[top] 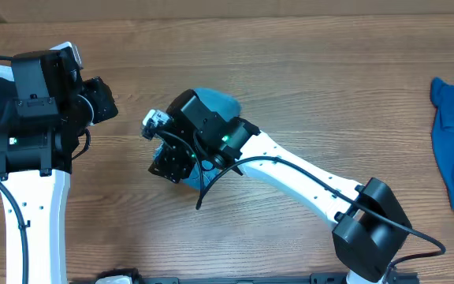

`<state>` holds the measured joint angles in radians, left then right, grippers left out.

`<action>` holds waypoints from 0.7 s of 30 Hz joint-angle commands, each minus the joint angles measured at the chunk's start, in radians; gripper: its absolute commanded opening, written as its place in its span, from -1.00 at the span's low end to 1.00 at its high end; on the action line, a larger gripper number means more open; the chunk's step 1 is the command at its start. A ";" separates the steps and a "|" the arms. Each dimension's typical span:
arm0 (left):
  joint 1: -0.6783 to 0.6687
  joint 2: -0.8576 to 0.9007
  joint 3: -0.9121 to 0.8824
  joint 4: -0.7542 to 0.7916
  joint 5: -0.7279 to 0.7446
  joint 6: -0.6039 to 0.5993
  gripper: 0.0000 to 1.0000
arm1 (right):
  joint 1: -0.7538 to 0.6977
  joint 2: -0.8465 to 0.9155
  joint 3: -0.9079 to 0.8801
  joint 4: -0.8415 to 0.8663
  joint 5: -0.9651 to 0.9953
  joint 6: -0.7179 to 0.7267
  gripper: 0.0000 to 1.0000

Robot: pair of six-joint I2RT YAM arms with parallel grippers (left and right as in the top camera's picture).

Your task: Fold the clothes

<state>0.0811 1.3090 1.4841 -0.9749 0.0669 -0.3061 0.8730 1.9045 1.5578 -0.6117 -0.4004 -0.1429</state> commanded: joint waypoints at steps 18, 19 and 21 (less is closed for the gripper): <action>-0.172 0.127 0.019 -0.084 0.166 0.272 -0.26 | -0.213 0.257 0.014 0.129 0.091 0.334 -0.92; -0.202 0.146 0.019 -0.090 0.174 0.290 -0.26 | -0.213 0.277 0.014 0.130 0.092 0.343 -0.92; -0.240 0.185 0.016 -0.105 0.169 0.311 -0.28 | -0.213 0.298 0.014 0.129 0.092 0.346 -0.92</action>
<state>-0.1055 1.4483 1.4849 -1.0634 0.1917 -0.0914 0.6529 2.1551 1.5669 -0.4629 -0.2657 0.1787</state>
